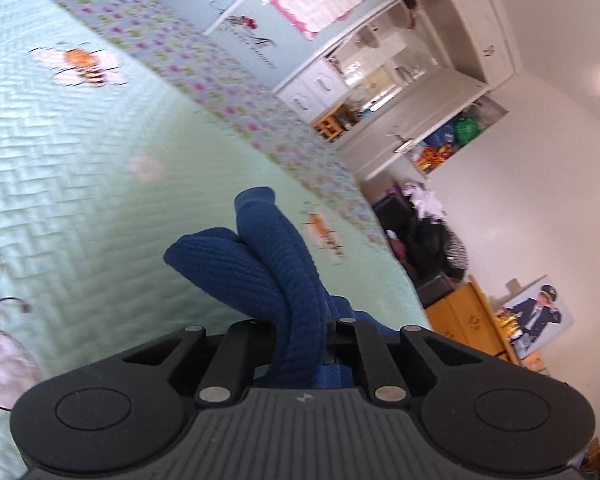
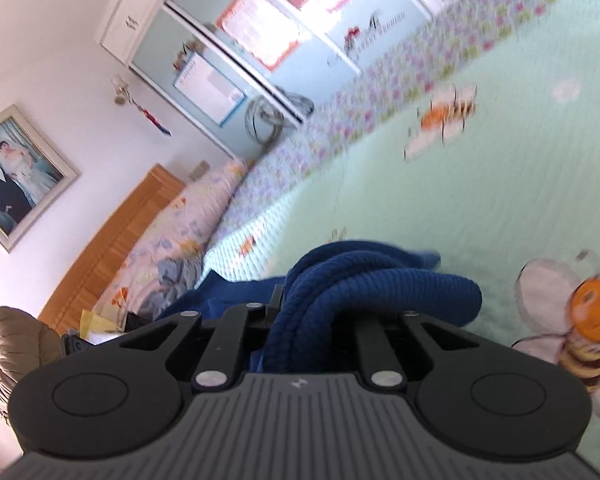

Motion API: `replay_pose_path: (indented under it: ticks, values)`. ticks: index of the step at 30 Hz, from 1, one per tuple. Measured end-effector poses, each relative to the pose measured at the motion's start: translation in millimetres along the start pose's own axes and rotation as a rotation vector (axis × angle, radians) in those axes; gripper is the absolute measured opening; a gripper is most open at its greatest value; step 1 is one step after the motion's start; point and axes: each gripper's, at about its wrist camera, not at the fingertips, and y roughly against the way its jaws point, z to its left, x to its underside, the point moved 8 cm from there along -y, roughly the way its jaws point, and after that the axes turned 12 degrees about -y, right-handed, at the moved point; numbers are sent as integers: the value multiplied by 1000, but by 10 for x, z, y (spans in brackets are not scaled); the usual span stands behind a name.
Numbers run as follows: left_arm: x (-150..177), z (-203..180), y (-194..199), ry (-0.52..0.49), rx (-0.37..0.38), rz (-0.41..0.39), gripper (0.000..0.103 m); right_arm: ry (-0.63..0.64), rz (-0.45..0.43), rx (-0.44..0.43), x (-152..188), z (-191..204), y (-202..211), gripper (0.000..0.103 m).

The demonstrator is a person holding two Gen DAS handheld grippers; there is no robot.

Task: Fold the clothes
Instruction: 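Lift and fold the sweater over again with both grippers, then lay the folded sweater down and open both grippers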

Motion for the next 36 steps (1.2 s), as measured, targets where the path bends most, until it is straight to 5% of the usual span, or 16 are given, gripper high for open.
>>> replay_pose_path:
  ticks: [11, 18, 21, 26, 27, 29, 31, 36]
  values:
    - [-90, -1872, -758, -85, 205, 34, 12, 61, -241, 40, -809, 193, 1925, 14]
    - [454, -3097, -1762, -145, 323, 163, 13, 20, -402, 111, -1108, -364, 3346, 14]
    - [1025, -3254, -2413, -138, 275, 314, 20, -51, -431, 182, -1069, -963, 3701, 15]
    - [2164, -2872, -3180, -164, 73, 596, 29, -242, -377, 483, -613, -2546, 3795, 18]
    - [2204, -2811, -3186, -142, 76, 591, 34, -277, -363, 527, -479, -2794, 3811, 18]
    - [2259, -2690, -3180, -95, 89, 572, 37, -335, -374, 496, -275, -3046, 3869, 23]
    - [2183, -2590, -3121, -62, 74, 564, 68, -384, -408, 420, -169, -3109, 3938, 30]
    - [1989, -2413, -2823, -101, 72, 531, 74, -440, -453, 342, 26, -3126, 4122, 53]
